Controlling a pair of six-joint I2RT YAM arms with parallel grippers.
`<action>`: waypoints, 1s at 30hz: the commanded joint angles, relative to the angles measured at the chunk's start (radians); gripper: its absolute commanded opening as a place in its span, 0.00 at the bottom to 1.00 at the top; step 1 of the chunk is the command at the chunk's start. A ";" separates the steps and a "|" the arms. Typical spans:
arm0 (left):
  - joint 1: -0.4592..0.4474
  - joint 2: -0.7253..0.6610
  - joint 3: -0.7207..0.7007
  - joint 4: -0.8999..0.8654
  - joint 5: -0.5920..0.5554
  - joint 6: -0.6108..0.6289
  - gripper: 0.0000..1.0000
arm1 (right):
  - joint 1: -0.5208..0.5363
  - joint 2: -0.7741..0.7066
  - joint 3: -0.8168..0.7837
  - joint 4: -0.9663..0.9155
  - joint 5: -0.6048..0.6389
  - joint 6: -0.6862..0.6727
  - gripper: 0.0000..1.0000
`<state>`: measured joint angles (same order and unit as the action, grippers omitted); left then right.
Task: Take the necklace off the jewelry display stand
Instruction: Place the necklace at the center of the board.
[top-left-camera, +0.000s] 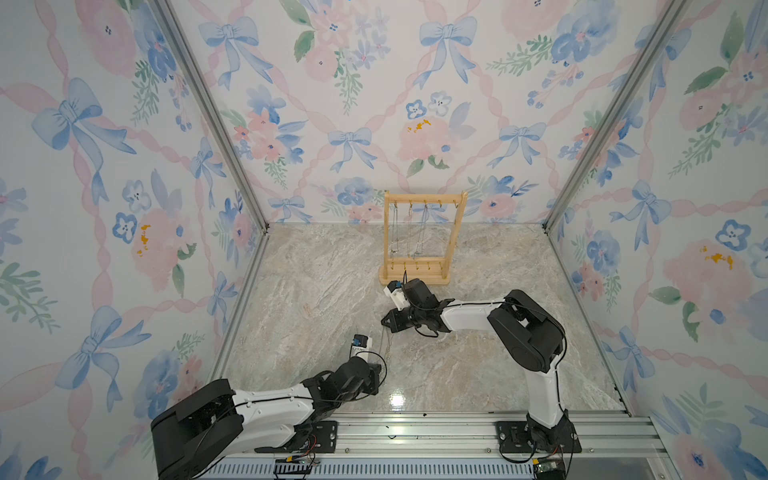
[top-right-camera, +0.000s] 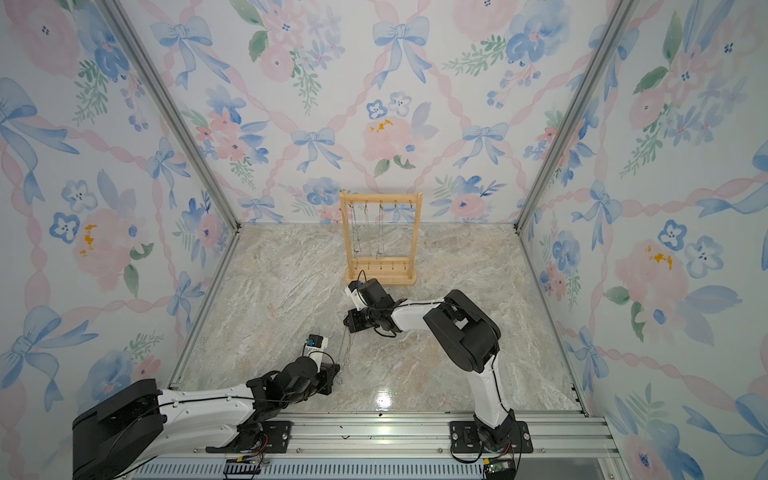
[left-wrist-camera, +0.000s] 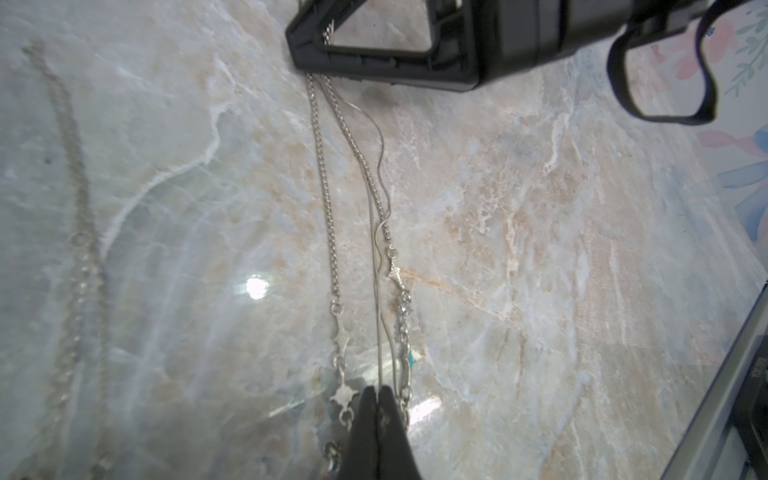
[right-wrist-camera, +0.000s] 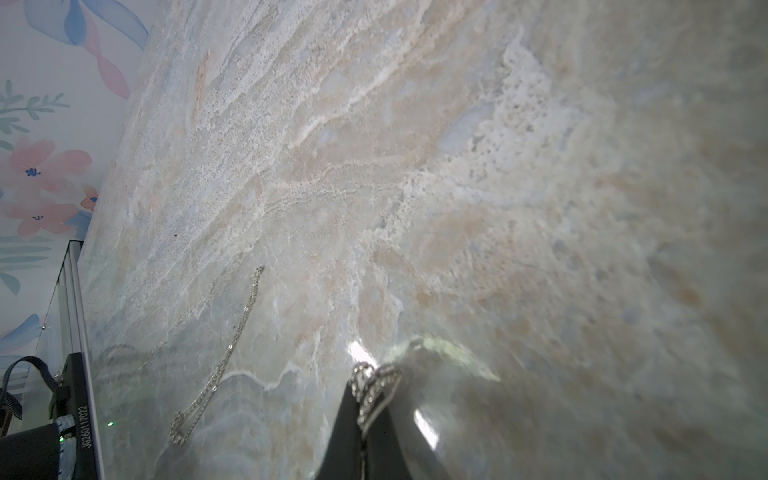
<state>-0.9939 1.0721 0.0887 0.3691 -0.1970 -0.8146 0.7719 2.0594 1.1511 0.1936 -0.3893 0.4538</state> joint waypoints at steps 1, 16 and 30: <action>-0.012 -0.001 -0.031 -0.078 0.017 -0.024 0.00 | -0.012 0.048 0.018 -0.017 0.013 0.015 0.00; -0.019 -0.011 -0.037 -0.085 -0.029 -0.045 0.00 | -0.026 0.100 0.046 0.006 0.015 0.045 0.05; -0.020 -0.009 -0.040 -0.085 -0.033 -0.051 0.00 | -0.037 0.110 0.040 0.023 0.013 0.066 0.18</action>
<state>-1.0077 1.0492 0.0746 0.3626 -0.2237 -0.8509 0.7532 2.1197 1.1980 0.2745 -0.4118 0.5125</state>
